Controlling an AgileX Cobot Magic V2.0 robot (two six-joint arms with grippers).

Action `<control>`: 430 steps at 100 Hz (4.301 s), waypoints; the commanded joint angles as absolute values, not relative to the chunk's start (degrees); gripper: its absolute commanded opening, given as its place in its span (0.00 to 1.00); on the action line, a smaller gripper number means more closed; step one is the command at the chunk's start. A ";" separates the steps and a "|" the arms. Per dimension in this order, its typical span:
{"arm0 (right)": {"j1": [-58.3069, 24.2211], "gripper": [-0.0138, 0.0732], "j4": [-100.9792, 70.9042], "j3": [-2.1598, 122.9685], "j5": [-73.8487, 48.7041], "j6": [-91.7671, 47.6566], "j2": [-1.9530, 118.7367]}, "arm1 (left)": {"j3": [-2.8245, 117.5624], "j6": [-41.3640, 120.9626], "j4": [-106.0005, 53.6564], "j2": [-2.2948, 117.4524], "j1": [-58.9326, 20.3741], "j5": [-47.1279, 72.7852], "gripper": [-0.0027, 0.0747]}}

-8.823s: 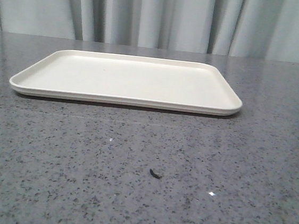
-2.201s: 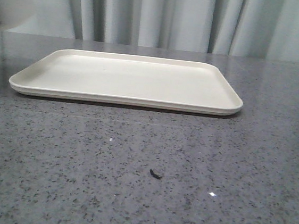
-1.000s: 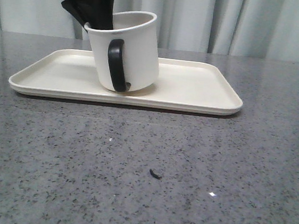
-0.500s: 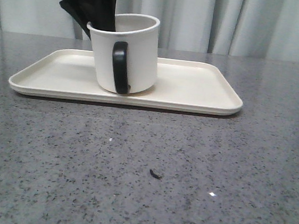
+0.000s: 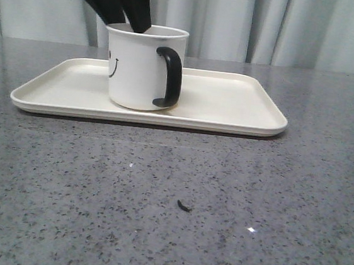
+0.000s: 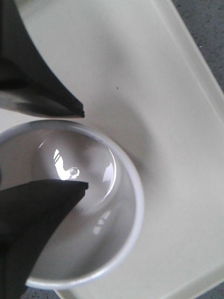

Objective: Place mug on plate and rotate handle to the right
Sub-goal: 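Set the mug on the tray, open the left gripper and withdraw, then lower the right gripper into the mug rim, then grip the mug rim with the right gripper and lift it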

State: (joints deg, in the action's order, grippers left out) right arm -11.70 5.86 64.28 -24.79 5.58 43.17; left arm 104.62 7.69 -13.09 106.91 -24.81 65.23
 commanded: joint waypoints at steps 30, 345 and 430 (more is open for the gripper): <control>-11.57 0.69 6.73 66.05 -20.54 5.24 43.33 | 119.59 7.51 -14.19 103.57 -25.33 72.43 0.41; -31.38 0.56 -16.14 109.59 -59.50 -10.23 109.48 | 108.50 1.44 25.30 67.91 -25.33 72.43 0.01; -28.34 0.05 -14.80 122.15 -68.39 -14.57 109.30 | 108.50 1.44 25.18 67.91 -25.33 72.43 0.01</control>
State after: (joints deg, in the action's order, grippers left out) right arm -29.54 -14.11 116.59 -66.52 -11.78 112.82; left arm 107.52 1.92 24.33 68.84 -24.81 73.73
